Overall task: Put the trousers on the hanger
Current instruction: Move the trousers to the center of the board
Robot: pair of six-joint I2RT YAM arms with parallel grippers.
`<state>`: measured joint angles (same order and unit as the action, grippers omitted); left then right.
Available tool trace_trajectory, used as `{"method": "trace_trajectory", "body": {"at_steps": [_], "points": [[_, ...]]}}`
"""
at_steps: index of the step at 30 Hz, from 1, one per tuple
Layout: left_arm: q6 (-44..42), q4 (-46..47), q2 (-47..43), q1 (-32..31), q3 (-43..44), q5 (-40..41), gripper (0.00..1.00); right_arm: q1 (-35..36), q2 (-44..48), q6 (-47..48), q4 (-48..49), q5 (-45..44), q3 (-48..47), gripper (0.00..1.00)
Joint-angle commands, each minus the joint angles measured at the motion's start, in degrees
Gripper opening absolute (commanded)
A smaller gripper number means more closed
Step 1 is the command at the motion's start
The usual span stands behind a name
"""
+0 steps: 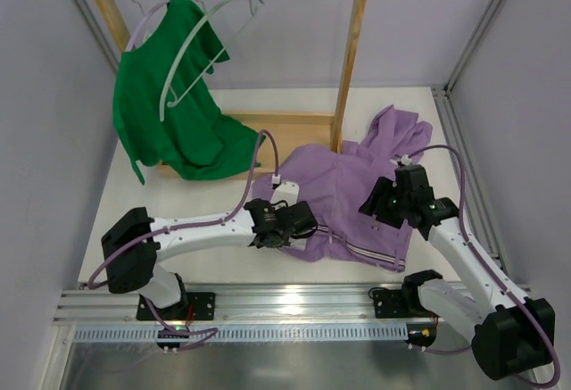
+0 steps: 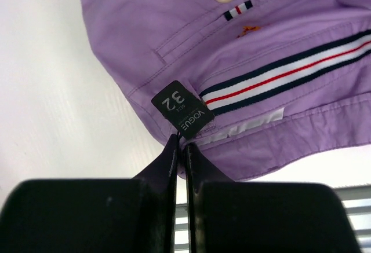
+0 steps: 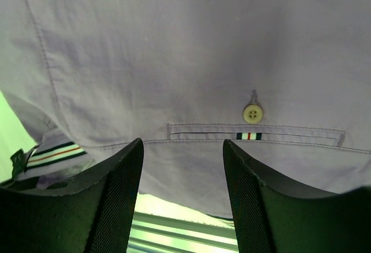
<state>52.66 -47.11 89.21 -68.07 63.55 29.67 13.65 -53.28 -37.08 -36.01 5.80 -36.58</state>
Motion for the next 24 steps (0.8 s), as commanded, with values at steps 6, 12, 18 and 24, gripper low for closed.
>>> {"method": "trace_trajectory", "body": {"at_steps": [6, 12, 18, 24], "points": [[6.39, -6.14, -4.48, 1.19, -3.51, 6.80, 0.00, 3.31, 0.54, 5.97, 1.11, 5.45, -4.03, 0.61], [10.17, -8.96, -7.56, 1.45, -7.29, 7.77, 0.00, 9.90, -1.83, 4.12, 2.00, 2.82, -3.76, 0.62], [11.59, -8.35, -11.86, 1.45, -10.11, 4.70, 0.45, 10.87, -2.97, 3.51, 3.31, 1.41, -3.50, 0.62], [10.18, 1.48, -20.12, 2.85, -14.05, -4.08, 0.81, 10.96, -2.54, 3.86, 4.45, 2.98, -4.91, 0.62]]}}
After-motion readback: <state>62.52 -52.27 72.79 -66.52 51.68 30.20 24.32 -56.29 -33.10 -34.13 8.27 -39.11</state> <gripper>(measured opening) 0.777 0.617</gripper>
